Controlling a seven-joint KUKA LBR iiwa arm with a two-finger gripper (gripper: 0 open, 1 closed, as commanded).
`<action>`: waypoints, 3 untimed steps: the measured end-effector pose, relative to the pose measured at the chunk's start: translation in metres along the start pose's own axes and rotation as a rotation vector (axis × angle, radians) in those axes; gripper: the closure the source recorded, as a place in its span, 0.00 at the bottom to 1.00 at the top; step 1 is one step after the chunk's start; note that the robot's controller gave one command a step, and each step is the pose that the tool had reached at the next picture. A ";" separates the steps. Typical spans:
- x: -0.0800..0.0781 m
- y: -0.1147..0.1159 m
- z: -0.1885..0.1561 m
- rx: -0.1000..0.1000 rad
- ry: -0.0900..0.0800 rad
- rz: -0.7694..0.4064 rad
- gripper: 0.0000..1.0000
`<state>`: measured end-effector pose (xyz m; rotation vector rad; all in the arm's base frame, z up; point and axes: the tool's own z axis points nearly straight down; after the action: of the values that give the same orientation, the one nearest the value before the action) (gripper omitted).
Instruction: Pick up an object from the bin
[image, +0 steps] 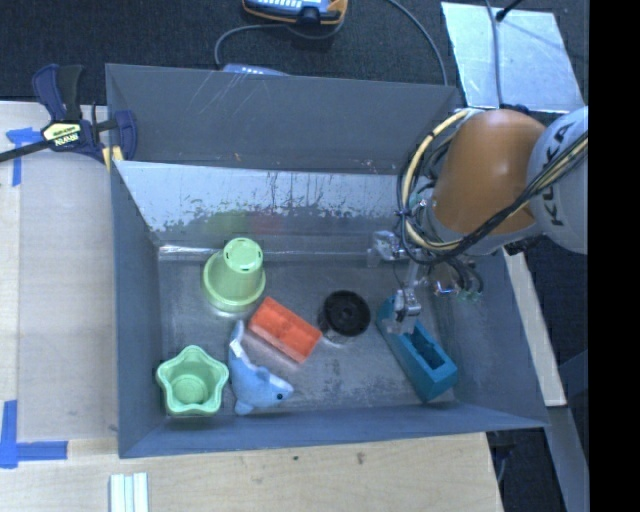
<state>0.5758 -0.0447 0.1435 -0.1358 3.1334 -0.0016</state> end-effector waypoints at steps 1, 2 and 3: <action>-0.015 0.012 0.023 -0.001 0.005 0.074 0.00; -0.011 0.030 0.017 0.000 -0.001 -0.065 0.00; -0.004 0.028 0.046 -0.001 -0.001 0.035 0.00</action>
Offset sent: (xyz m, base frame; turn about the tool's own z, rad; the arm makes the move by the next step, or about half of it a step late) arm 0.0032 0.0387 -0.0164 -0.1173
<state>0.5777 -0.0166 0.0976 -0.0815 3.1343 -0.0003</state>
